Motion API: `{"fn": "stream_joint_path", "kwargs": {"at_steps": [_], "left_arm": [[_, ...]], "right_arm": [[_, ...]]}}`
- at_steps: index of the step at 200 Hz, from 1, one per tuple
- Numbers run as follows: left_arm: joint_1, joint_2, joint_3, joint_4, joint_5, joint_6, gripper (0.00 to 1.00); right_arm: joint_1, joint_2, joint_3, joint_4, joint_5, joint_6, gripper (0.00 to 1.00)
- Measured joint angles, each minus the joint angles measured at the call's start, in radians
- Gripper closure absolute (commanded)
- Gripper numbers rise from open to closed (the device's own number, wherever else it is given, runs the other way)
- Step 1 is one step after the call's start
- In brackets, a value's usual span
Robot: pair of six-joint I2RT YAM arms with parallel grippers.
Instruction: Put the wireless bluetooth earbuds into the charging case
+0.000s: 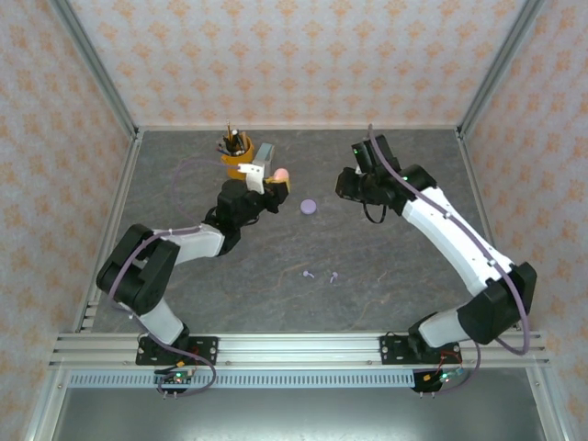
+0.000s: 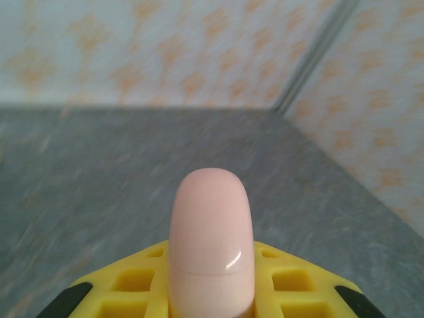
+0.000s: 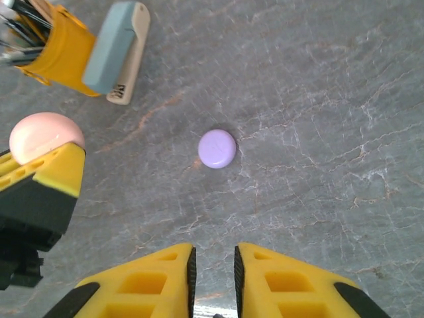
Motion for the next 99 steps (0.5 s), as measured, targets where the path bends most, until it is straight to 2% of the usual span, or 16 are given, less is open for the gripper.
{"fn": "stream_joint_path", "kwargs": {"at_steps": [46, 99], "left_arm": [[0.059, 0.109, 0.053, -0.231, 0.011, -0.201, 1.00], [0.066, 0.195, 0.067, -0.302, 0.068, -0.328, 1.00]], "right_arm": [[0.000, 0.146, -0.029, 0.062, -0.006, 0.051, 0.69], [0.006, 0.342, -0.008, 0.116, -0.010, 0.167, 0.55]]}}
